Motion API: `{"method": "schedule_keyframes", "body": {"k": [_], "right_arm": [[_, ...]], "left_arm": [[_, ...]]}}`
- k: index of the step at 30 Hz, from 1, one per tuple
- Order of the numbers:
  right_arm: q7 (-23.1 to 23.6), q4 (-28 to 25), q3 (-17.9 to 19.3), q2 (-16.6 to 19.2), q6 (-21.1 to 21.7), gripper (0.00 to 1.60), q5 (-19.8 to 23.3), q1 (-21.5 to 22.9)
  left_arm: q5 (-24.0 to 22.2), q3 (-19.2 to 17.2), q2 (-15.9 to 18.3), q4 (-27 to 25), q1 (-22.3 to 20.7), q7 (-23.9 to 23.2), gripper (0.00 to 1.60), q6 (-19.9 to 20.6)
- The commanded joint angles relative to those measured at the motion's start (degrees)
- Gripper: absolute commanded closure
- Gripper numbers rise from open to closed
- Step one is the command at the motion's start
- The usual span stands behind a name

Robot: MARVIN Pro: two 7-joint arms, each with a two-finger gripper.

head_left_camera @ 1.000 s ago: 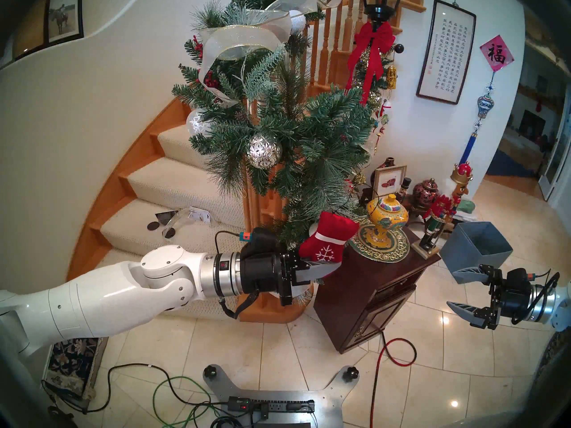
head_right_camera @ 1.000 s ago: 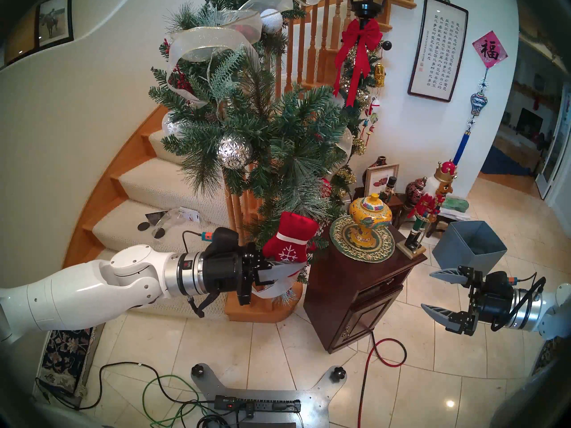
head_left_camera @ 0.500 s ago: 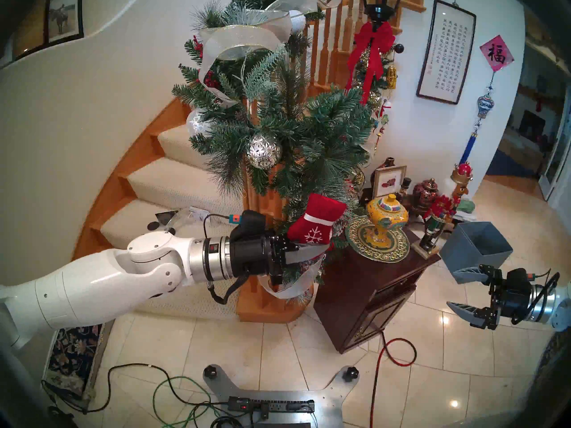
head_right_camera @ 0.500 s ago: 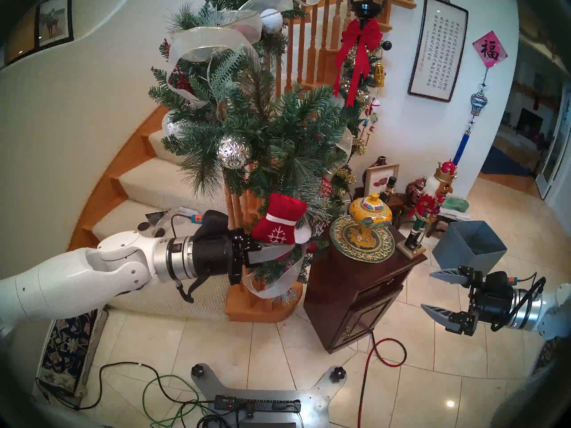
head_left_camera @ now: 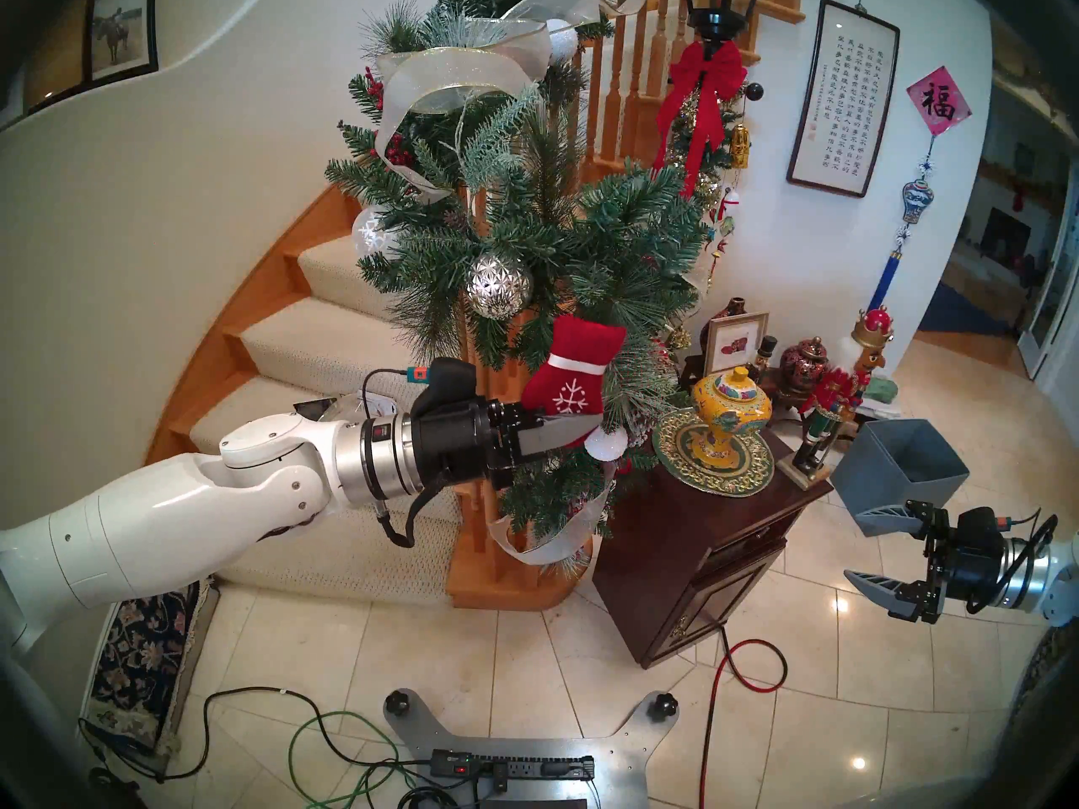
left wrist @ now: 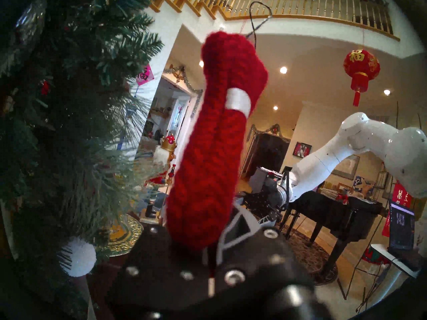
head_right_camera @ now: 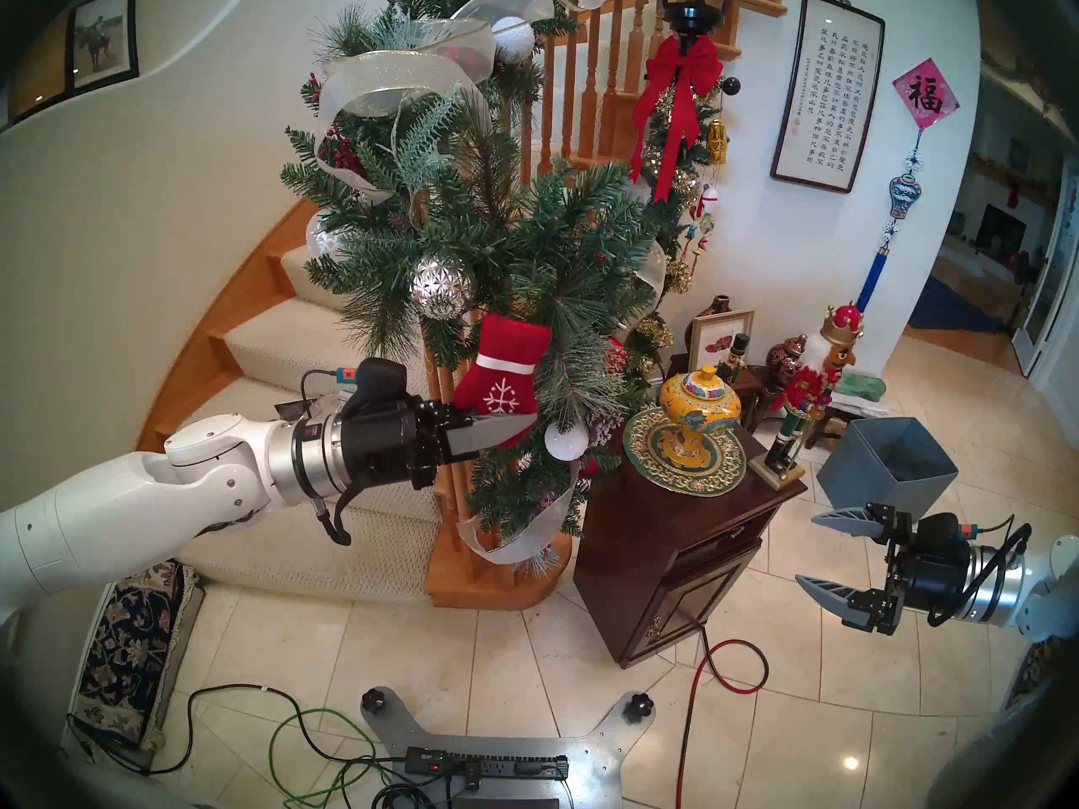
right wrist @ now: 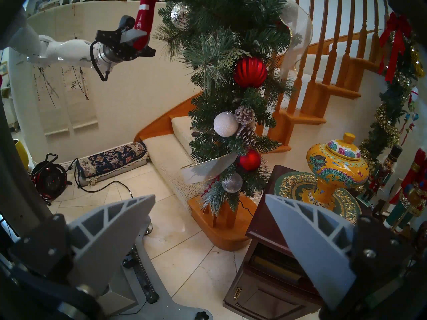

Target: Hang the ornament onto the Christmas-tree-style decoration

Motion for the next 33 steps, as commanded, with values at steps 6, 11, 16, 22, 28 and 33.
{"method": "schedule_keyframes", "body": {"k": [6, 11, 16, 22, 28, 33], "right_arm": [[5.7, 0.0, 0.1, -0.1, 0.0, 0.00, -0.1, 0.2], [6.0, 0.1, 0.1, -0.1, 0.0, 0.00, 0.0, 0.2], [6.4, 0.1, 0.1, -0.1, 0.0, 0.00, 0.1, 0.3], [5.9, 0.0, 0.1, -0.1, 0.0, 0.00, -0.1, 0.2], [6.1, 0.1, 0.1, -0.1, 0.0, 0.00, 0.0, 0.2], [5.9, 0.0, 0.1, -0.1, 0.0, 0.00, -0.1, 0.2]], "left_arm": [[-4.4, -1.7, -0.8, -1.6, -0.9, 0.2, 1.60, 0.8], [-5.8, -1.9, -1.0, -3.0, -0.6, 0.7, 1.60, 1.1], [-7.1, -1.9, -1.1, -4.6, -0.1, 1.9, 1.60, 1.3], [-8.2, -1.7, -1.2, -6.2, 0.4, 3.9, 1.60, 1.2], [-10.3, -1.9, -1.5, -7.1, 0.8, 5.9, 1.60, 0.9], [-11.3, -2.1, -1.6, -7.7, 0.9, 7.3, 1.60, 0.9]]}}
